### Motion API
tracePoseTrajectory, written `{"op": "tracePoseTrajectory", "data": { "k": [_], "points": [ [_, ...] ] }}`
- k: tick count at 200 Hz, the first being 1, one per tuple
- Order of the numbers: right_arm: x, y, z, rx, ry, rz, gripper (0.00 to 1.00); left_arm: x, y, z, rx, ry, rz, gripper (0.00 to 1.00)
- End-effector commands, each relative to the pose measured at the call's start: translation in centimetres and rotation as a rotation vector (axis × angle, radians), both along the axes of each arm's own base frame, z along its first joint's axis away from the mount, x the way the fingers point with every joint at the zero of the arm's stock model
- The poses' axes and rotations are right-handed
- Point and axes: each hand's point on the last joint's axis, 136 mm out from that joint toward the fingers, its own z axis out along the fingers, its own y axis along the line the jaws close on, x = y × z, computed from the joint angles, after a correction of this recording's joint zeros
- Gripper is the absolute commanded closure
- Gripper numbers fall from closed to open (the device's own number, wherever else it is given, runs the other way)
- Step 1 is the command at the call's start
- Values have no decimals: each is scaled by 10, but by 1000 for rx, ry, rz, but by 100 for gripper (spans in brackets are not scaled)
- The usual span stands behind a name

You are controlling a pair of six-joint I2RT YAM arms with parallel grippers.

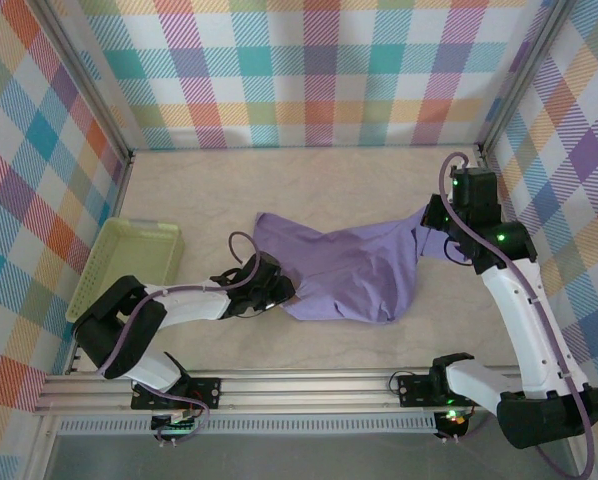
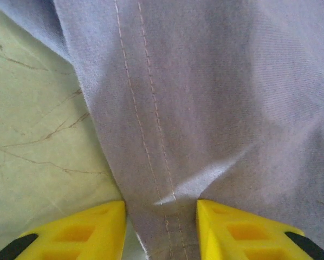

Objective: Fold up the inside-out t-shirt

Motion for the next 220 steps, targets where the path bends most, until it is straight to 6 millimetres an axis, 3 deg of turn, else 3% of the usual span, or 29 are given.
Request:
{"op": "tracePoseTrajectory", "data": {
  "k": [1,67,128,151,160,175,198,220],
  "points": [
    [-4,-2,0,2,0,-4,100,1,-8,3,-33,-3,-15,65],
    [-5,-5,5,-2,-9,-13,100,11,3,25,24,-69,-8,81],
    [-7,-9,4,-3,-4,-35,100,15,-1,47,14,-104,-29,97],
    [-9,-16,8,-13,1,-65,100,18,4,68,40,-131,-36,100],
    [-11,-24,16,-21,-6,-89,100,24,10,87,52,-153,-36,100],
    [-16,-38,38,3,-31,-136,100,36,24,139,80,-235,-68,100],
    [-29,-54,91,36,-139,-182,100,53,79,261,131,-476,18,100],
    [-48,-62,149,33,-274,-210,100,51,135,364,74,-643,148,100]
  ]
}}
